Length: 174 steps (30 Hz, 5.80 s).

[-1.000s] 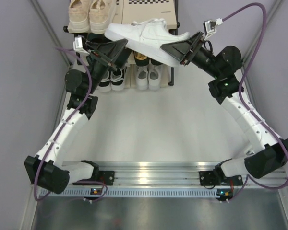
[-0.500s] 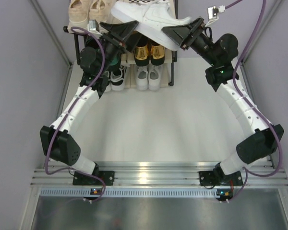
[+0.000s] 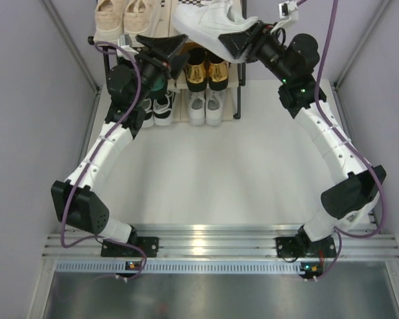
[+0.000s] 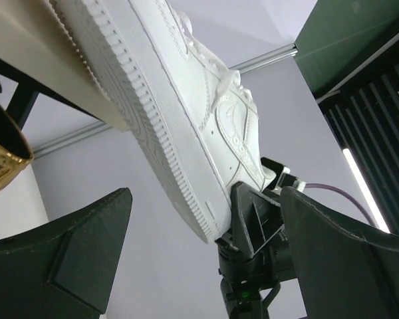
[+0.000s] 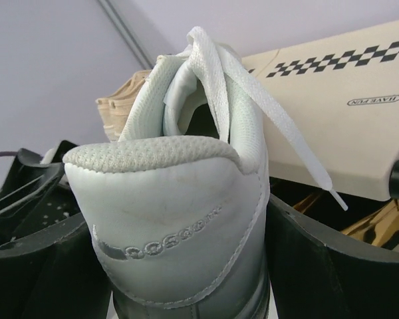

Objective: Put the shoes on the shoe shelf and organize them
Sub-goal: Place the shoe at the shoe shelf.

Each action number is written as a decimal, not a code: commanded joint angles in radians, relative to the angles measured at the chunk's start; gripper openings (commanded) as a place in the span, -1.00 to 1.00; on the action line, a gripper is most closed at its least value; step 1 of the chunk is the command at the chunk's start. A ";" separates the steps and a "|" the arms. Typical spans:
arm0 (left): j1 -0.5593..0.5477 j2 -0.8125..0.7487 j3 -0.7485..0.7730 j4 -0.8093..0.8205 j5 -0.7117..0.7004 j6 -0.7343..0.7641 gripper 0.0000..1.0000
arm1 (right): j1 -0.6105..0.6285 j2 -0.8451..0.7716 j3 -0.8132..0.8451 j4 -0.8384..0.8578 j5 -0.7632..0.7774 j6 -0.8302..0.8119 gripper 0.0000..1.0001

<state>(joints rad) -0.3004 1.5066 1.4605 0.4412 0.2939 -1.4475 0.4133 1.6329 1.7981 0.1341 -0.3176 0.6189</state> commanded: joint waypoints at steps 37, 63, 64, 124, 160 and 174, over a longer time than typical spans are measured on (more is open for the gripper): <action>0.049 -0.844 -0.410 -0.624 -0.163 0.263 0.96 | 0.294 0.407 0.576 0.124 0.678 -0.711 -1.00; 0.049 -0.950 -0.477 -0.685 -0.207 0.253 0.96 | 0.357 0.481 0.615 0.196 0.637 -0.690 0.53; 0.049 -0.954 -0.479 -0.687 -0.206 0.250 0.96 | 0.358 0.482 0.615 0.199 0.635 -0.691 0.55; 0.049 -1.042 -0.509 -0.702 -0.213 0.265 0.96 | 0.326 0.185 0.353 0.234 0.241 -0.749 0.99; 0.049 -1.025 -0.479 -0.851 -0.159 0.492 0.96 | 0.168 0.337 0.472 -0.148 -0.448 -0.516 -1.00; 0.049 -1.034 -0.488 -0.849 -0.170 0.480 0.96 | 0.121 0.403 0.504 -0.094 -0.350 -0.419 -1.00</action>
<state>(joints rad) -0.2565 0.4858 0.9787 -0.4274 0.1257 -0.9668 0.5488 2.0151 2.2612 0.0151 -0.7116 0.1791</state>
